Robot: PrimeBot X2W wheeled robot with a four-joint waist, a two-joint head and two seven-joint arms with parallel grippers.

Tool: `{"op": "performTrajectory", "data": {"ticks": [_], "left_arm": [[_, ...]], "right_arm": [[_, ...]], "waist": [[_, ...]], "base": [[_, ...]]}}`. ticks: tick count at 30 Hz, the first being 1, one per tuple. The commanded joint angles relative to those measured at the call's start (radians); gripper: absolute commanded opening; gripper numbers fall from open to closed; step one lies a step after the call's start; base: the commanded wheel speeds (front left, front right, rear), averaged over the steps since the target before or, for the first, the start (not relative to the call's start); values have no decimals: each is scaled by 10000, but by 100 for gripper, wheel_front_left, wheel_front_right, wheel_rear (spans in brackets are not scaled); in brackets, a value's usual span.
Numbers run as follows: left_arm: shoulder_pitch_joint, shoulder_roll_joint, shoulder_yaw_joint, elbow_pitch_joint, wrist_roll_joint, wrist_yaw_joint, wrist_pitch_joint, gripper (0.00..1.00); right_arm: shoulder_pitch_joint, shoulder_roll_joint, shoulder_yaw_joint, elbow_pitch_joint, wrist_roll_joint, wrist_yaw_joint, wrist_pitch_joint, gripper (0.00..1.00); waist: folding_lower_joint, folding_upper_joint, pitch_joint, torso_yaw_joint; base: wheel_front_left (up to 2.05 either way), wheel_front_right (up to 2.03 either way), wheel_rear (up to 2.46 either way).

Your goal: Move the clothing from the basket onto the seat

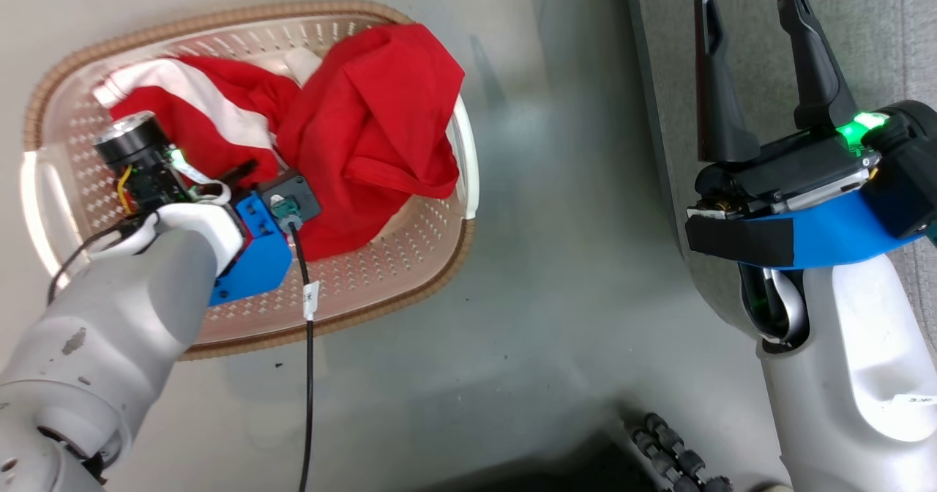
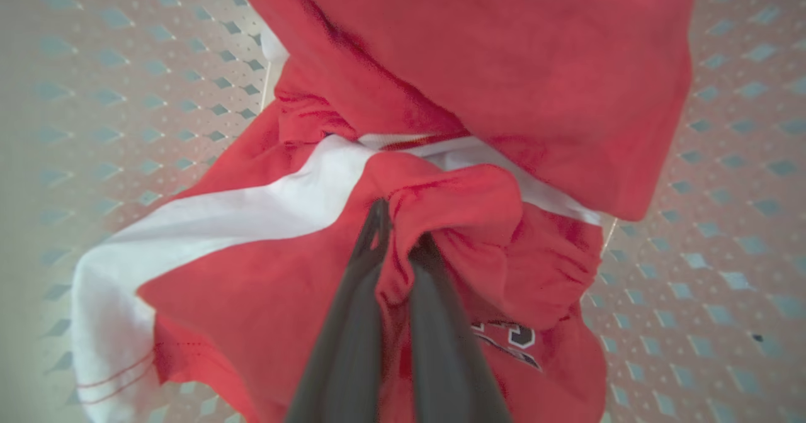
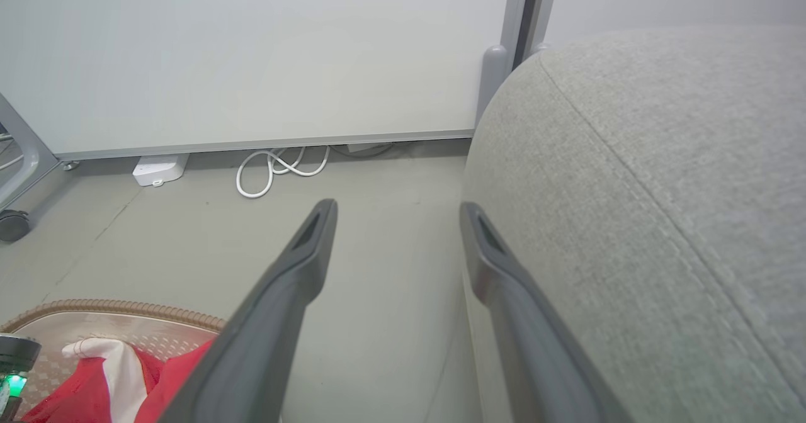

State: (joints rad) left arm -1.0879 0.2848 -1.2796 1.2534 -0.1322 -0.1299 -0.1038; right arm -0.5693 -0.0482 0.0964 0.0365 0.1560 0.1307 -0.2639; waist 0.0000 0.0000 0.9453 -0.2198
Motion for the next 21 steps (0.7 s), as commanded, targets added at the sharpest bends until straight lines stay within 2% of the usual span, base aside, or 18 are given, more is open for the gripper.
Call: {"op": "performTrajectory", "data": {"ticks": [1, 8, 17, 21], "left_arm": [[88, -78, -34, -90, -144, -10, -158, 0], [391, -481, -29, -229, -1022, -10, -905, 0], [873, -1012, 426, -443, -1943, -8, -1563, 0], [1191, -1157, 923, -1073, -2340, 206, -1628, 0]], "right_arm": [[44, -40, -39, 37, -94, 1, -10, 100], [292, -39, -203, 256, -335, 1, -9, 100], [702, -41, -401, 502, -605, 1, -9, 100], [1047, -42, -471, 639, -701, 1, -10, 100]], "waist": [[0, 0, -325, 176], [0, 0, -1314, 655], [0, 0, -2576, 1237], [0, 0, -3389, 1533]], "base": [[0, 0, 0], [0, 0, 0], [0, 0, 0], [0, 0, 0]]}}
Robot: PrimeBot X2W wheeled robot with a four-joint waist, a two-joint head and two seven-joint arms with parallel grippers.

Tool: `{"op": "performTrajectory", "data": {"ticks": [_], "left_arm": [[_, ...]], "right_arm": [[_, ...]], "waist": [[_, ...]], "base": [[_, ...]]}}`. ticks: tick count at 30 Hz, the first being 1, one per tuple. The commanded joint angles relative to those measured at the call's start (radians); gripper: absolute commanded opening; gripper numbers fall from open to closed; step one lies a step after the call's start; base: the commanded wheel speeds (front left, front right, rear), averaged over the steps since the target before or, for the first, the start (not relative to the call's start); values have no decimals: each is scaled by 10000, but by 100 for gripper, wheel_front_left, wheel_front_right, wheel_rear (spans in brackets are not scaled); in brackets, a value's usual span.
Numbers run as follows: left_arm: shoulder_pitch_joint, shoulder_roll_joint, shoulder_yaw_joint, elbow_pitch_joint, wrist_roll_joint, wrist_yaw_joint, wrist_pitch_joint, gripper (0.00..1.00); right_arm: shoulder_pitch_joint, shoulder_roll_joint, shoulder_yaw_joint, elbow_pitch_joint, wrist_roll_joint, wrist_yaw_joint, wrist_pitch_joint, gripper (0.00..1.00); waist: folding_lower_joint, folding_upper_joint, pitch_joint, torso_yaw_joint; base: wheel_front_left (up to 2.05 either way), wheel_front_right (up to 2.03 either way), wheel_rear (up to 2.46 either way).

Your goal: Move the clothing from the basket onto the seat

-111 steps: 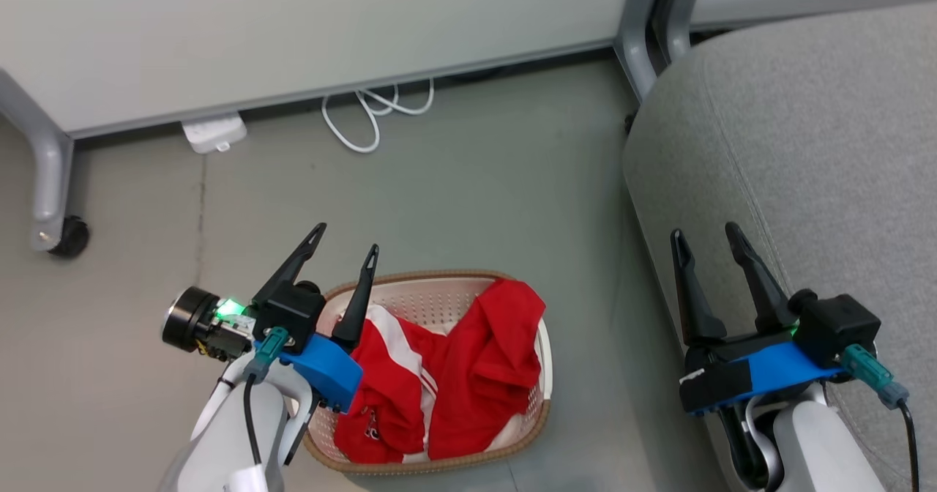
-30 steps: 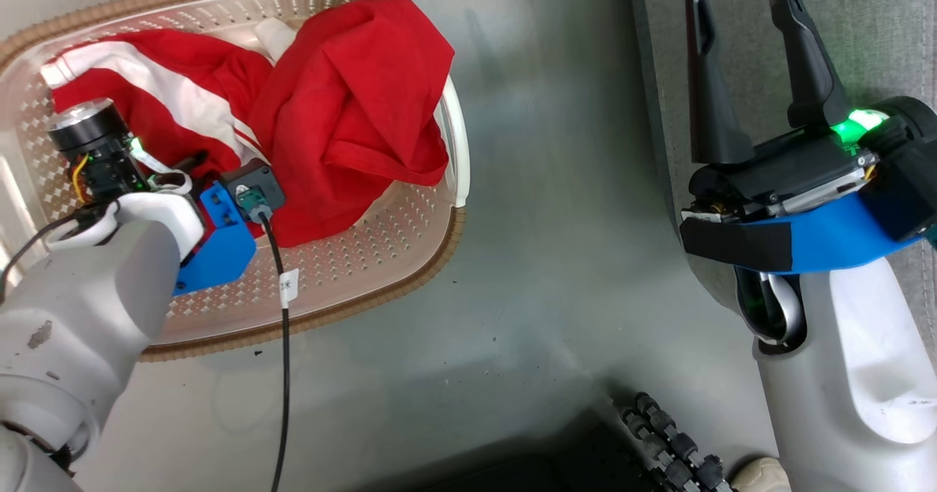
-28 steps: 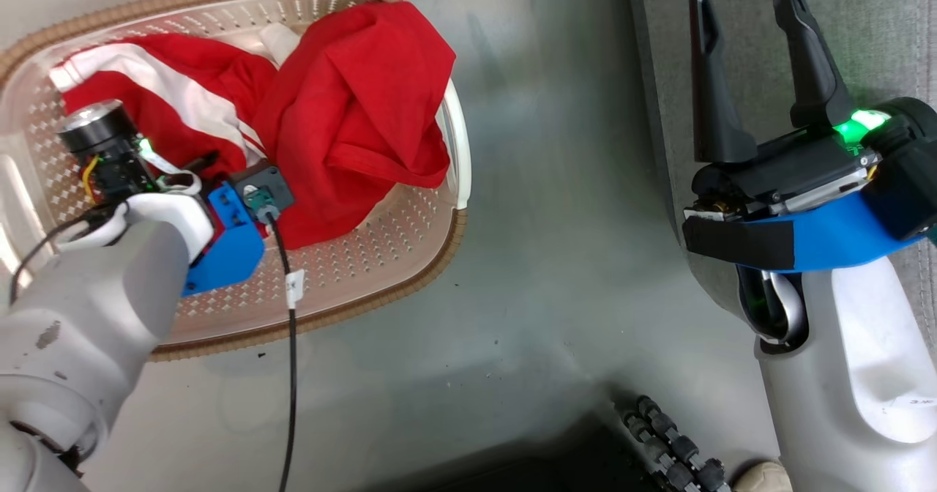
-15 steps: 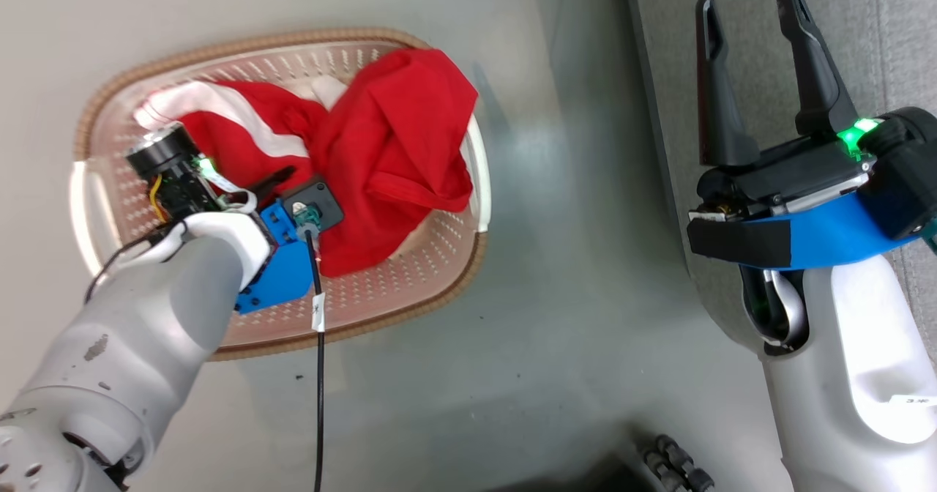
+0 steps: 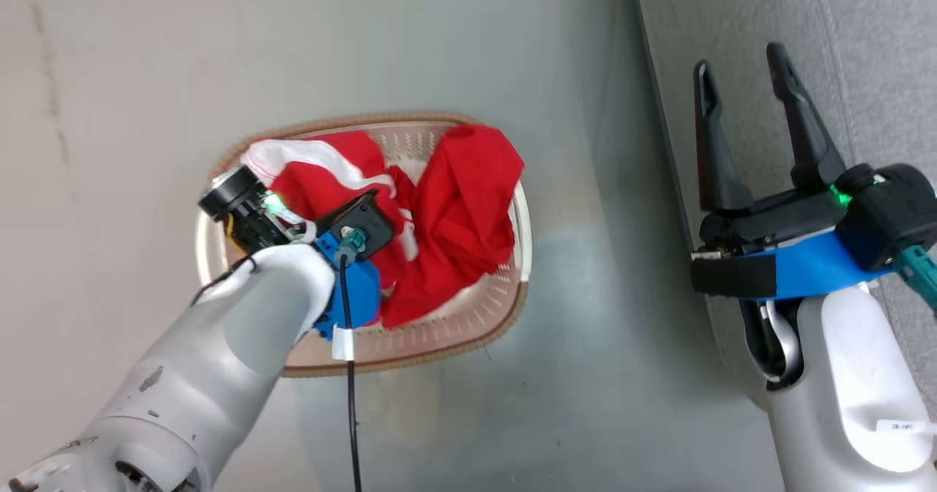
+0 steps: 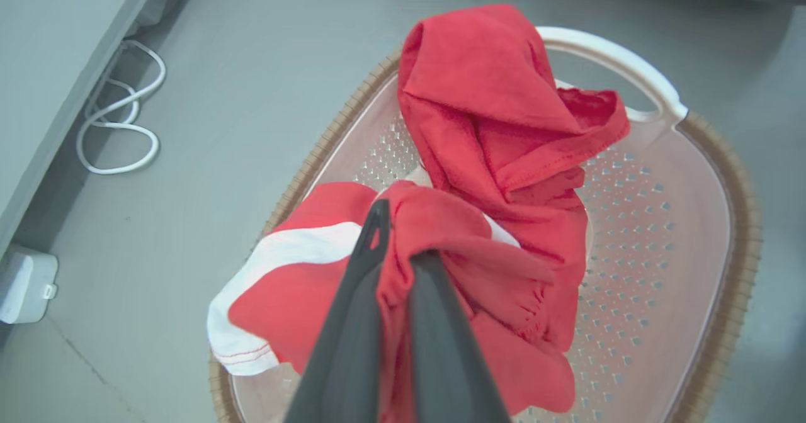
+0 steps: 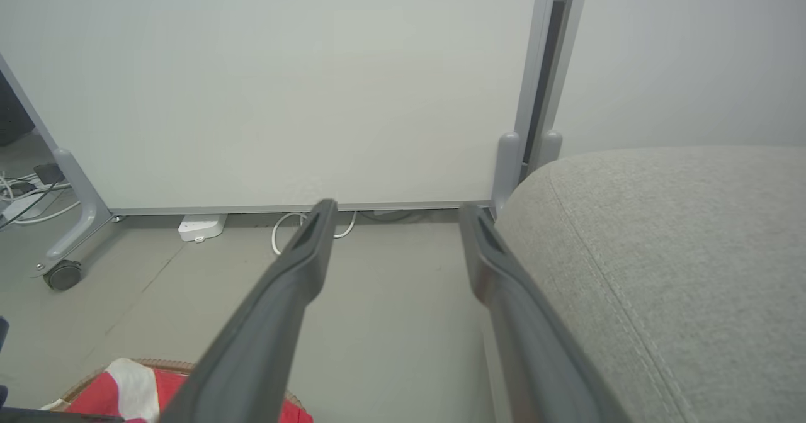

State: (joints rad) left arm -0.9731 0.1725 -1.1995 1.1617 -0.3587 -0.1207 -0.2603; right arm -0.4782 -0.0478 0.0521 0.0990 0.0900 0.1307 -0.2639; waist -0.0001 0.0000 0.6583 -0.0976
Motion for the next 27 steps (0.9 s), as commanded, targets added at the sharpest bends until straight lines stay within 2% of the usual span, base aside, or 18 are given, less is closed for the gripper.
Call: {"op": "performTrajectory", "data": {"ticks": [1, 8, 15, 27], "left_arm": [[145, 9, 244, -383, -154, 150, -56, 0], [852, 307, 1278, -1995, -456, 507, -61, 0], [1424, 470, 2209, -3303, -392, 683, -61, 0], [1993, 219, 3910, -5318, -149, 738, -62, 0]], "right_arm": [[198, -46, -48, 38, -56, 1, -10, 100], [693, -44, -165, 239, -57, 1, -10, 100], [1183, -46, -280, 357, -10, 1, -10, 100], [2016, -45, -427, 578, 144, 1, -10, 100]], "waist": [[1, 0, -681, 361], [1, 0, -1739, 594], [1, 0, -2568, 711], [1, 0, -3997, 836]], "base": [[0, 0, 0], [0, 0, 0], [0, 0, 0], [0, 0, 0]]}}
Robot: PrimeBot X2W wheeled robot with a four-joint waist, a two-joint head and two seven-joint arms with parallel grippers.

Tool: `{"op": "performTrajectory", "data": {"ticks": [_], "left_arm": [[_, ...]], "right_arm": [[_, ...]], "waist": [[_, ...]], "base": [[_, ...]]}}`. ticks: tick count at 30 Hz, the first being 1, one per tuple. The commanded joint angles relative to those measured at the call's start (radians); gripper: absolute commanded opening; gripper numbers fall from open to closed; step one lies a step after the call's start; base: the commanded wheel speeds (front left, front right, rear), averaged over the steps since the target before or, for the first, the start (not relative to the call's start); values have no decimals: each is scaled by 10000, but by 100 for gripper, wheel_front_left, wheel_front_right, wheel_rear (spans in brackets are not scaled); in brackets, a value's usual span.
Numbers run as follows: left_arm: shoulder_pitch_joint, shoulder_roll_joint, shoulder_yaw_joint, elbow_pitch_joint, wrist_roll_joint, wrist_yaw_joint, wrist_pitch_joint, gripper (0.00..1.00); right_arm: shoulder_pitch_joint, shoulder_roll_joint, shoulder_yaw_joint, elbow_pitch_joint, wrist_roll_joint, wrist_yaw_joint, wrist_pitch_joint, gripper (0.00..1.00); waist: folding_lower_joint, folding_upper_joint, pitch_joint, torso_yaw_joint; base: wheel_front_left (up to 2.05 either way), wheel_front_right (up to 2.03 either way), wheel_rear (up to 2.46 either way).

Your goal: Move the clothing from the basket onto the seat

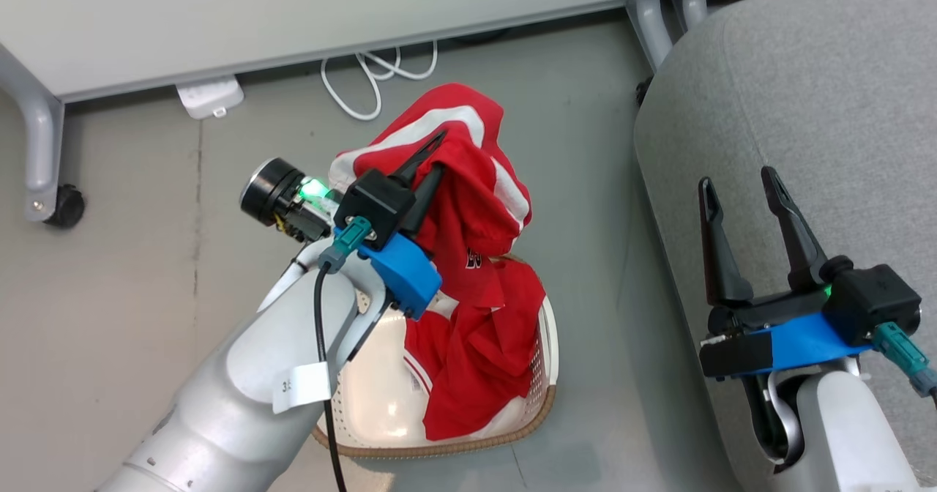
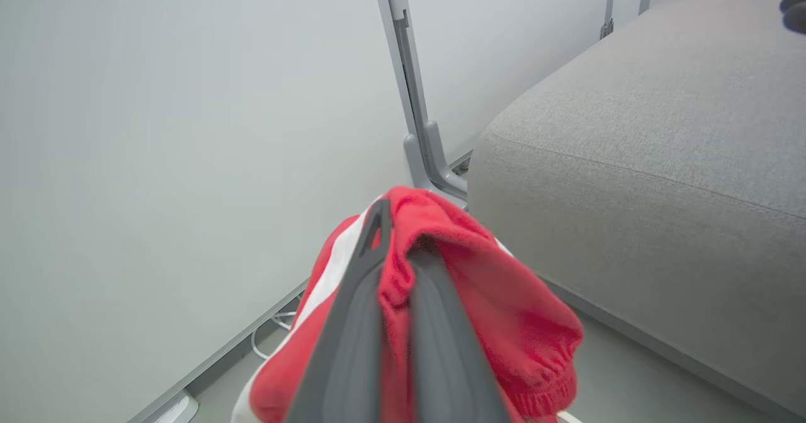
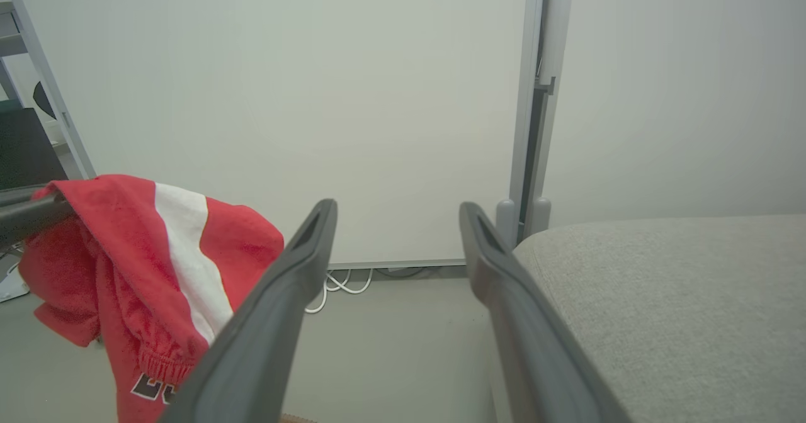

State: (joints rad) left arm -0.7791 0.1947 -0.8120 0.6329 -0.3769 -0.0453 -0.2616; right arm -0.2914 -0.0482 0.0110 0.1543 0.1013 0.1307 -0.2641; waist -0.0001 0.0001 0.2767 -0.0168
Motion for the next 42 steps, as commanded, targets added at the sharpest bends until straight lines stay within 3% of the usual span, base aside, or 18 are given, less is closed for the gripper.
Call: {"op": "performTrajectory", "data": {"ticks": [1, 17, 30, 42], "left_arm": [[69, -58, 143, -171, 89, -26, -48, 0], [582, -424, 481, -1062, 430, -328, -49, 0], [793, -380, 437, -1038, 390, -415, -49, 0], [843, -438, 415, -962, 418, -439, -50, 0]], "right_arm": [[203, -41, -21, 50, 44, 1, -7, 100], [1281, -41, -165, 226, 342, 1, -8, 100], [1482, -41, -51, 183, 384, 1, -8, 100], [1152, -39, 870, 139, 394, 1, -8, 100]], "waist": [[1, -1, -290, 35], [1, -1, -1772, 103], [1, -1, -1987, 118], [1, -1, -1999, 105]], "base": [[0, 0, 0], [0, 0, 0], [0, 0, 0], [0, 0, 0]]}}
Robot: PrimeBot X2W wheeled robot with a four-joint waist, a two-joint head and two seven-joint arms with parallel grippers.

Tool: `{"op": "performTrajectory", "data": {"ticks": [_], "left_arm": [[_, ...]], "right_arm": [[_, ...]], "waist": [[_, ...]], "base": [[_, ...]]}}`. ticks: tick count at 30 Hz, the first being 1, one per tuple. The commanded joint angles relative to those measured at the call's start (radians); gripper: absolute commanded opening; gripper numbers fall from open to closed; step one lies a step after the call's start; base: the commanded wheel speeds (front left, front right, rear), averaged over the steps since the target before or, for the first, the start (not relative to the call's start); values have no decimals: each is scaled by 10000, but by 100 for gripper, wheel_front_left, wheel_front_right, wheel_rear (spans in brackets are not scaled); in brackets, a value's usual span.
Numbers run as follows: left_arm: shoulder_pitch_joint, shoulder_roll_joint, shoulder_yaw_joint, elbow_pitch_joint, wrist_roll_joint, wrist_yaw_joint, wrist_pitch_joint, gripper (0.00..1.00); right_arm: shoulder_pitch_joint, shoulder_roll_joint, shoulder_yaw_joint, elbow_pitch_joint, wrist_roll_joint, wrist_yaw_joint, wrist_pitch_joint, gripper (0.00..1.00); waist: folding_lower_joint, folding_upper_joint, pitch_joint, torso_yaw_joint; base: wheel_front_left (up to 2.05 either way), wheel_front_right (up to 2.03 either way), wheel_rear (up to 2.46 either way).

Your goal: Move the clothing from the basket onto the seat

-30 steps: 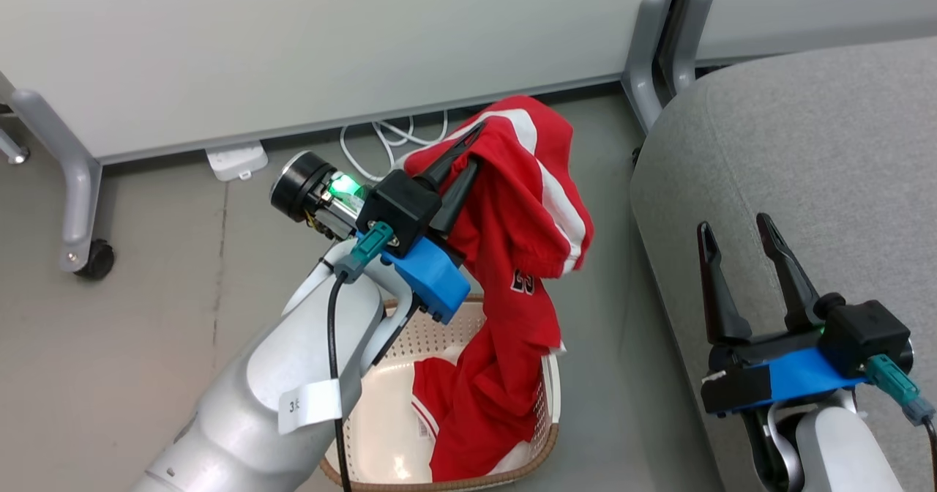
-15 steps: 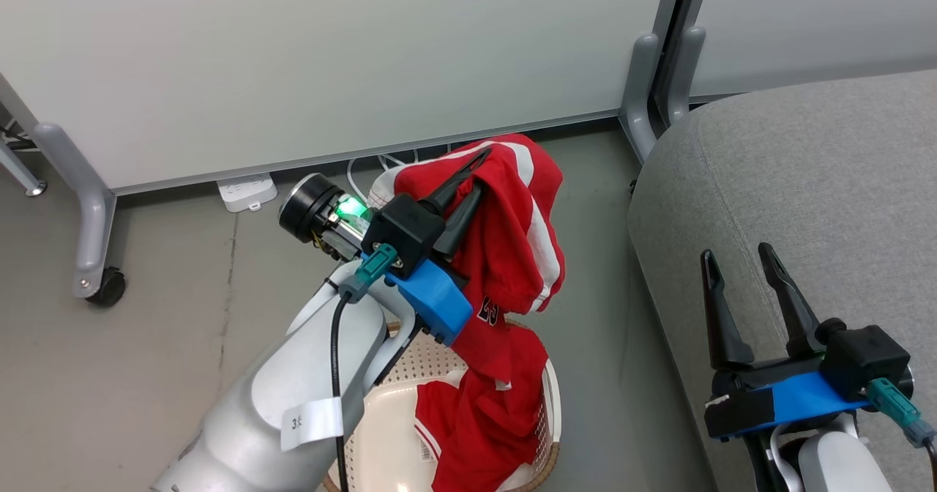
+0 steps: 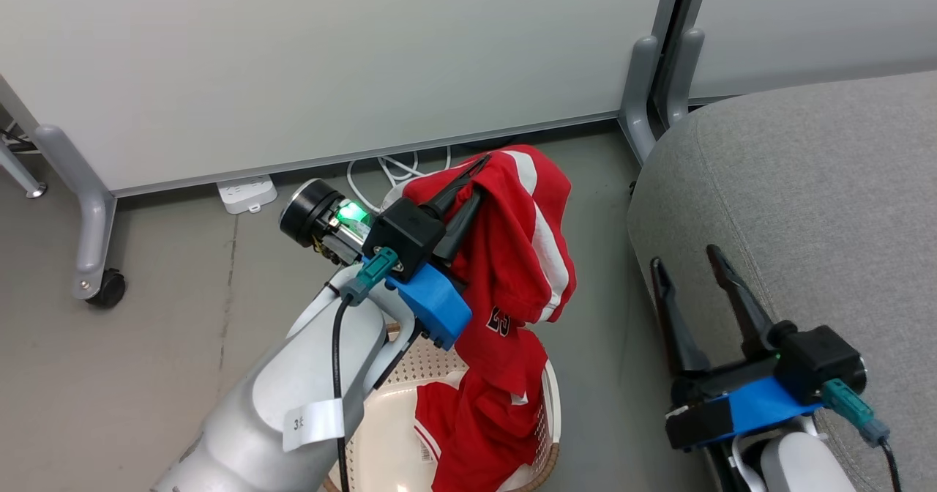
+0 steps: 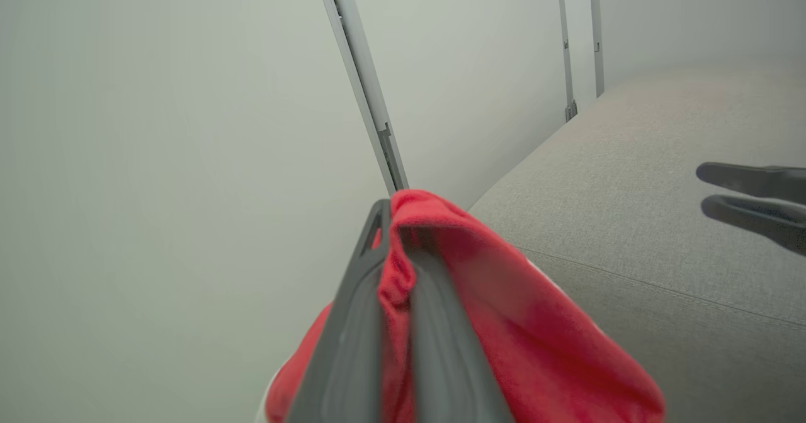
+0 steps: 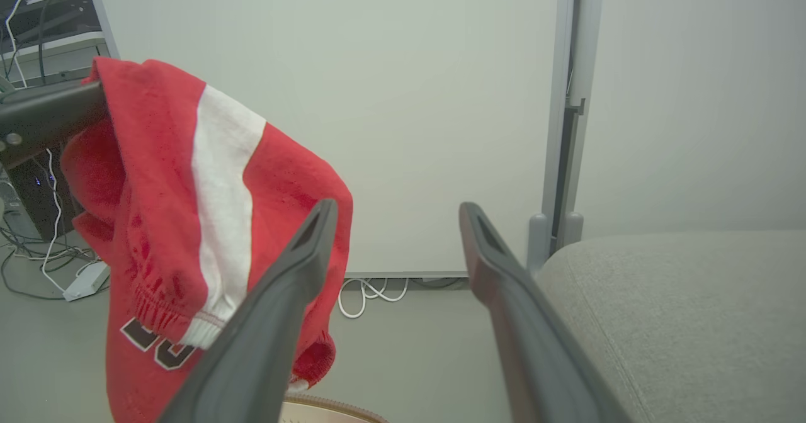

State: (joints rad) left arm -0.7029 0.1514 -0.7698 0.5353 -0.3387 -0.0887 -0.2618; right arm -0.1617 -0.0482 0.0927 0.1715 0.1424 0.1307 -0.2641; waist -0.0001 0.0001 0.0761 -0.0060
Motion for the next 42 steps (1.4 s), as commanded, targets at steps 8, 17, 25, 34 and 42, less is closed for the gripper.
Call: {"op": "performTrajectory", "data": {"ticks": [8, 17, 25, 34, 42], "left_arm": [[-68, -35, -17, 23, 63, -55, -48, 0], [-265, -157, -25, -74, 158, -65, -48, 0], [-441, -294, -44, -127, 239, -107, -48, 0], [-564, -486, -131, -243, 355, -170, -48, 0], [-589, -588, -143, -227, 398, -235, -48, 0]], "right_arm": [[-703, -43, 1470, 50, -119, 1, -8, 100], [-1819, -41, 2582, 686, -282, 1, -8, 100], [-2809, -40, 2781, 1808, -838, 1, -6, 100], [-3685, -38, 2829, 3213, -799, 1, -6, 100], [-4056, -40, 3106, 3939, -335, 1, -8, 0]], "waist": [[1, -1, 183, 48], [1, -1, 558, 240], [1, -1, 809, 432], [1, -1, 1035, 663], [1, -1, 1069, 730]], "base": [[0, 0, 0], [0, 0, 0], [0, 0, 0], [0, 0, 0], [0, 0, 0]]}}
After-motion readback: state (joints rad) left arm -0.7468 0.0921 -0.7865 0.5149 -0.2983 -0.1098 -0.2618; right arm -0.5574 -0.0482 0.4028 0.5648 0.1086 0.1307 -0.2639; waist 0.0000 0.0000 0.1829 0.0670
